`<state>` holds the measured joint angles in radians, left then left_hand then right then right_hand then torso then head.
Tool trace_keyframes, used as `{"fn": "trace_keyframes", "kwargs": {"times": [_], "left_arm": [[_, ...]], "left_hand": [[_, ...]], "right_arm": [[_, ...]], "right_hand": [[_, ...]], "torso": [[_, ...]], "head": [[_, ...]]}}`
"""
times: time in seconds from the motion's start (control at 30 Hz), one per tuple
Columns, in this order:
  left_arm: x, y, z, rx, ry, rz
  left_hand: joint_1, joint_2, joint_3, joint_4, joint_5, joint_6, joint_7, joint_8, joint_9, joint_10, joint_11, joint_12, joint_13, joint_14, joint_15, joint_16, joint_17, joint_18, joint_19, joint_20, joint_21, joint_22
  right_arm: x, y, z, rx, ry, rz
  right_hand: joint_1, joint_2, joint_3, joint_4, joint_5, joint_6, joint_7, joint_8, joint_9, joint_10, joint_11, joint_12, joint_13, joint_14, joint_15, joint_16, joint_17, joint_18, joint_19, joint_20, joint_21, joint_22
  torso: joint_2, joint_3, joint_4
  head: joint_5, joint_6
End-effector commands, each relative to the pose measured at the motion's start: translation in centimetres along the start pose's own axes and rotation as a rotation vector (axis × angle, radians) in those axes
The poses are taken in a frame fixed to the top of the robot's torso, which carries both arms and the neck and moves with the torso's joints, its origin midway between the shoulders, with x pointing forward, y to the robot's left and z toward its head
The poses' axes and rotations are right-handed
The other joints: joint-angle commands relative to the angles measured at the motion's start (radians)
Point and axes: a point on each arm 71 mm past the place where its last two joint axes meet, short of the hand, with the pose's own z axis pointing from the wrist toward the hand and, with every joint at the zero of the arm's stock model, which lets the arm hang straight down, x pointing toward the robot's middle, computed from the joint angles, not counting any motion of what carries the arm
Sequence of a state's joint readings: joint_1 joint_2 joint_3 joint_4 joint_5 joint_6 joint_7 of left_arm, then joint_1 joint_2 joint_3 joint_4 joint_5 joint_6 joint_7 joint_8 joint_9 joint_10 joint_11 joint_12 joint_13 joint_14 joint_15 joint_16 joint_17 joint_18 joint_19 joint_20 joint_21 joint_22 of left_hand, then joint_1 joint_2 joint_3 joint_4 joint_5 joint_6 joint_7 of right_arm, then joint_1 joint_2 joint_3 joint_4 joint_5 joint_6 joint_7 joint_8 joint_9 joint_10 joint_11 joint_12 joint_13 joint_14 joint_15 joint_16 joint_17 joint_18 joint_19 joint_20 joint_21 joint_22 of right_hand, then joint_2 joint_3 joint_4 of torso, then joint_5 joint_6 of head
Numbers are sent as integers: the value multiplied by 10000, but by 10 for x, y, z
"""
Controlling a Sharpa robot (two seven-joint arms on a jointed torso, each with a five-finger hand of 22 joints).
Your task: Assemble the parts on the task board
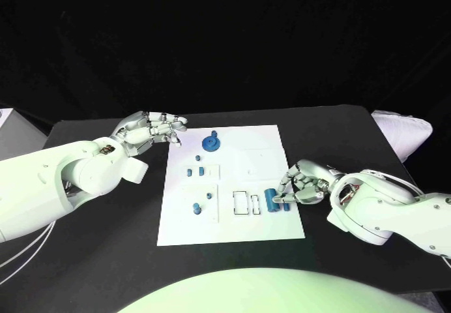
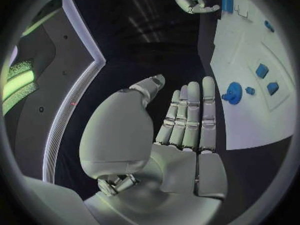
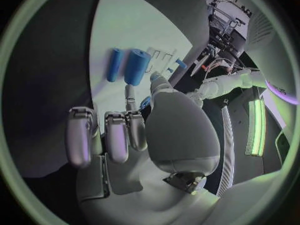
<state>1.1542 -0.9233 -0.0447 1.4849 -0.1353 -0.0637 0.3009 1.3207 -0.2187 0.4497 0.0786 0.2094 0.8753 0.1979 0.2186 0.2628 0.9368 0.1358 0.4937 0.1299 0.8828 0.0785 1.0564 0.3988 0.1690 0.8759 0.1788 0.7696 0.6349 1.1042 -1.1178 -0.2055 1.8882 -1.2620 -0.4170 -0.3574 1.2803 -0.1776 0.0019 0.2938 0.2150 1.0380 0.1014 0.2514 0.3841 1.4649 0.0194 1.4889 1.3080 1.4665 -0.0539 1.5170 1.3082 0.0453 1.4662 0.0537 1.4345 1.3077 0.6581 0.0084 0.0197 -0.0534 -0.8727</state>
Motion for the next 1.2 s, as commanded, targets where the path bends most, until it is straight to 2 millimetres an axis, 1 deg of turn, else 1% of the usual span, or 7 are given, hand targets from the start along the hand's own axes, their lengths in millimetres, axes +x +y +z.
{"fn": "trace_keyframes", "kwargs": {"times": [0.03,0.43,0.5,0.67,0.9,1.13,1.2], "left_arm": [[1,-1,0,117,32,-62],[0,0,0,82,92,-75],[0,0,0,67,95,-76],[0,1,-1,25,106,-85],[0,1,-1,-1,121,-94],[0,1,-1,-13,144,-103],[0,1,-2,-19,138,-101]], "left_hand": [[-46,-24,-51,15,-33,-29,-9,35,-10,39,-3,51,16,67,-26,58,-12,146,57,-16,-33,-9],[-16,-28,-79,27,-28,-27,-17,48,-10,42,-11,88,29,69,-33,70,-11,146,82,-23,-64,-32],[-6,-33,-85,26,-27,-26,-19,52,-10,33,-11,91,31,67,-34,71,-12,146,87,-24,-72,-37],[-6,-33,-85,26,-27,-26,-19,52,-10,33,-11,91,31,67,-34,71,-12,146,87,-24,-72,-37],[2,-35,-95,31,-26,-23,-20,58,-9,19,-11,94,32,62,-34,71,-13,145,93,-25,-83,-46],[2,-35,-95,31,-26,-23,-20,58,-9,19,-11,94,32,62,-34,71,-13,145,93,-25,-83,-46],[2,-35,-95,31,-26,-23,-20,58,-9,19,-11,94,32,62,-34,71,-13,145,93,-25,-83,-46]], "right_arm": [[4,-1,1,120,25,-486],[22,4,12,140,331,-680],[25,6,14,194,333,-713],[30,8,19,362,299,-865],[35,11,24,445,313,-1010],[38,13,26,455,316,-1095],[38,14,26,454,263,-1090]], "right_hand": [[-96,102,-133,2,55,2,-62,73,-13,477,-32,57,1705,742,-3,44,1111,-191,776,-64,31,2156],[-266,227,-347,8,185,15,-72,113,-19,486,-38,58,1734,750,-6,62,1164,-206,791,-64,111,2193],[-541,270,-533,14,573,22,-83,147,-24,502,-48,66,1766,754,-13,70,1188,-211,796,-67,139,2210],[-678,249,-656,14,657,28,-90,172,-26,505,-54,61,1775,755,-17,73,1199,-216,802,-71,167,2224],[-748,241,-729,14,669,38,-96,189,-25,513,-58,66,1788,762,-20,84,1234,-223,809,-72,203,2238],[-321,335,-670,-27,758,66,-119,248,-25,537,-81,80,1831,771,-38,100,1281,-233,819,-86,258,2265],[-7,355,-554,-45,961,63,-124,263,-37,541,-87,77,1844,773,-46,103,1294,-238,823,-95,282,2278]], "torso": [[-7,-6,-14],[3,6,-6],[2,4,-4],[2,-8,19],[-10,-20,-2],[-27,-24,3],[-27,-27,-1]], "head": [[15,1],[27,1],[6,1],[21,1],[67,1],[78,1],[74,1]]}}
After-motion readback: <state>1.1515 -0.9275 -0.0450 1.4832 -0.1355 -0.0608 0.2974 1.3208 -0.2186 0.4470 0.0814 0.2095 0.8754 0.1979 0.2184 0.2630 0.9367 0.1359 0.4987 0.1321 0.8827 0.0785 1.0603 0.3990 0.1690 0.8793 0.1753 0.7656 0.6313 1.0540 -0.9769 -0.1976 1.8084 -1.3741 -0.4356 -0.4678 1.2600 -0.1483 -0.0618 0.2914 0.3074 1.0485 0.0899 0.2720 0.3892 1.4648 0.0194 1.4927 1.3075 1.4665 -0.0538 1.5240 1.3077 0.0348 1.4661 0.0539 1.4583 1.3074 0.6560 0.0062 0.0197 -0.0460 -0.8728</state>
